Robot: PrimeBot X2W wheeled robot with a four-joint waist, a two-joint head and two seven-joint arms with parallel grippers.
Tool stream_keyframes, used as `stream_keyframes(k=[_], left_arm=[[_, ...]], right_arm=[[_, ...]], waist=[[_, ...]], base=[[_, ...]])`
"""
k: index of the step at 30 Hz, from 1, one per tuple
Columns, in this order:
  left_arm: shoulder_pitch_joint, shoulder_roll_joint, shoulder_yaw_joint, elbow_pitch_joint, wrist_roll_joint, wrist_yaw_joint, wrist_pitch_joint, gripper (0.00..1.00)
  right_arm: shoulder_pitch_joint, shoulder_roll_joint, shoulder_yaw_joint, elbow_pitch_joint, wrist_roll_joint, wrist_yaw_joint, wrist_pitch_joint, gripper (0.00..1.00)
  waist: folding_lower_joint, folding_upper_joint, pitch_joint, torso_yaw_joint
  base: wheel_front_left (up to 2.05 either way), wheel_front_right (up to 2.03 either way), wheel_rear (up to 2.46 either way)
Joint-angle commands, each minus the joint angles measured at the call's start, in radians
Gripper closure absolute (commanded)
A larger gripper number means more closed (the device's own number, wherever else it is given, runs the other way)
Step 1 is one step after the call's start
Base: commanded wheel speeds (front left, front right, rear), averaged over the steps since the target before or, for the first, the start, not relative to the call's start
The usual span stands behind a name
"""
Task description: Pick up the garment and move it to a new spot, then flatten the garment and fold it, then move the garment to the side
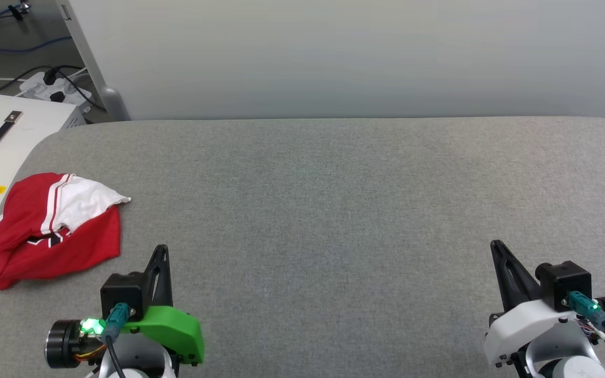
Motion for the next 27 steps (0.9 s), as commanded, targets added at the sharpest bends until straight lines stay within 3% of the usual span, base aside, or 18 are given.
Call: stream_keyframes(k=[1,12,13,14,15,16,27], left_arm=[[-0.016,-0.005,0.000,-0.002,0.009,0.004,-0.001,1.00],[-0.016,-0.005,0.000,-0.002,0.009,0.004,-0.001,1.00],[0.000,0.000,0.000,0.000,0.000,0.000,0.000,0.00],[0.001,0.000,0.000,0.000,0.000,0.000,0.000,0.00],[0.001,0.000,-0.001,0.000,0.000,0.000,0.000,1.00],[0.002,0.000,0.000,0.000,0.000,0.000,0.000,0.00],[-0.003,0.000,-0.006,-0.003,-0.007,0.007,-0.023,0.00]], right_arm=[[-0.017,0.000,0.000,-0.004,-0.010,-0.001,0.003,1.00],[-0.017,0.000,0.000,-0.004,-0.010,-0.001,0.003,1.00],[0.000,0.000,0.000,0.000,0.000,0.000,0.000,0.00],[0.000,0.000,0.000,0.000,0.001,0.000,0.000,0.00],[0.000,0.000,0.000,0.000,0.001,0.000,0.000,1.00],[0.000,0.000,0.000,0.001,0.001,0.000,0.000,0.00],[-0.001,0.000,-0.014,-0.005,0.025,0.000,-0.022,0.00]], waist=[[0.0000,0.0000,0.000,0.000],[0.0000,0.0000,0.000,0.000],[0.0000,0.0000,0.000,0.000],[0.0000,0.0000,0.000,0.000],[0.0000,0.0000,0.000,0.000],[0.0000,0.0000,0.000,0.000],[0.0000,0.0000,0.002,0.000]], base=[[0.00,0.00,0.00],[0.00,0.00,0.00],[0.00,0.00,0.00],[0.00,0.00,0.00],[0.00,0.00,0.00],[0.00,0.00,0.00],[0.00,0.00,0.00]])
